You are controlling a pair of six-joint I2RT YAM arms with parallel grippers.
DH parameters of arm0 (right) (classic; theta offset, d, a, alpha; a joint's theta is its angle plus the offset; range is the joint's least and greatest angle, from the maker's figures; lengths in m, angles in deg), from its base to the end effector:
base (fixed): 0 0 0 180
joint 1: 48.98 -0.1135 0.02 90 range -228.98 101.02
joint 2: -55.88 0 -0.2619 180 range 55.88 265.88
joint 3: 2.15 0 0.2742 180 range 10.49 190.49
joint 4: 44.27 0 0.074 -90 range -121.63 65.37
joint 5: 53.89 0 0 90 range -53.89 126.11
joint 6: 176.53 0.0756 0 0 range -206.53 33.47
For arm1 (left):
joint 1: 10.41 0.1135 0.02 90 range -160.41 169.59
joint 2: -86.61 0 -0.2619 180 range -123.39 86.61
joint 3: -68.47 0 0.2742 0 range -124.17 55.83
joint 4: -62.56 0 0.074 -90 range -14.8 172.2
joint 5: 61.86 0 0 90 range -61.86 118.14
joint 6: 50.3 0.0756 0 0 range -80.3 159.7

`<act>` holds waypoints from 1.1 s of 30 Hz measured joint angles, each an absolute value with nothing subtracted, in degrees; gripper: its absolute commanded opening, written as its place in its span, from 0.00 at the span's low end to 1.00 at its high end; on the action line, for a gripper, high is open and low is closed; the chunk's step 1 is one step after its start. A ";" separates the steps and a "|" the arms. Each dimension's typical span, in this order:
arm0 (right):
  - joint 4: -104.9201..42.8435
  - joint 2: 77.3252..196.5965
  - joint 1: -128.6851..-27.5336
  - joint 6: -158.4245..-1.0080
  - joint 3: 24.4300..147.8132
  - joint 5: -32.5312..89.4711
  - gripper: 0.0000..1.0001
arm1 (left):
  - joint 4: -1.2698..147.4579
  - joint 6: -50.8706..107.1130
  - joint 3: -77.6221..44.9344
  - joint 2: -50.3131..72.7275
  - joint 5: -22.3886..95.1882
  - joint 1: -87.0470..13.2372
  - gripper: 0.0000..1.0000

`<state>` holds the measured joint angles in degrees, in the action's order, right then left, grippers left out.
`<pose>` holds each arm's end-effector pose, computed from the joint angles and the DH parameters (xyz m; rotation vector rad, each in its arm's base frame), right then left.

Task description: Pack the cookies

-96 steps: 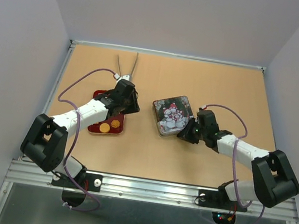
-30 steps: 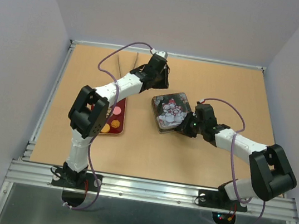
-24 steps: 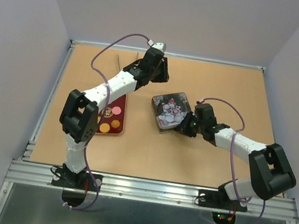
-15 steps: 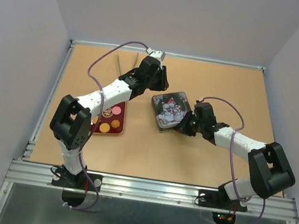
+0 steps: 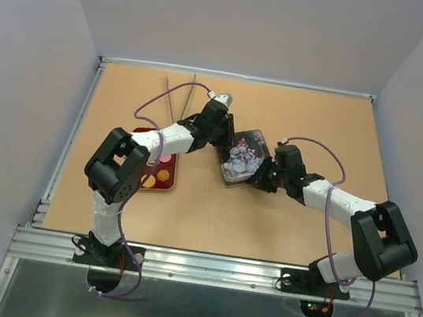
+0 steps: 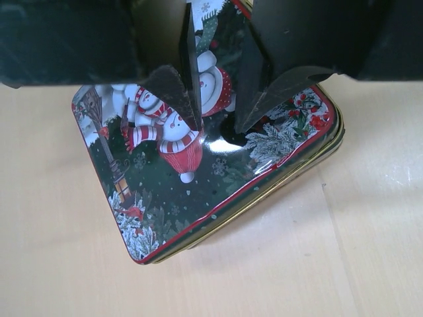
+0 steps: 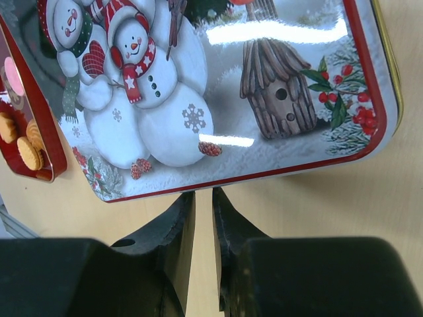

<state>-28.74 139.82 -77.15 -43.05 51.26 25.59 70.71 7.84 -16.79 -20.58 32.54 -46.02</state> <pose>0.2857 0.1686 0.1278 0.2421 2.5014 0.7805 0.3877 -0.2848 0.1864 0.1203 2.1909 -0.7723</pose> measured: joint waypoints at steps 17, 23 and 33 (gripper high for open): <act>-28.69 138.51 -77.15 -43.22 51.26 25.61 0.41 | 82.12 9.24 -28.79 -20.10 30.29 -45.52 0.40; -28.63 137.07 -77.15 -43.24 51.26 25.63 0.51 | 83.75 9.48 -30.59 -17.87 29.55 -45.15 0.40; -27.25 134.05 -77.15 -43.27 52.97 26.33 0.52 | 85.44 9.51 -30.59 -17.50 29.40 -44.91 0.40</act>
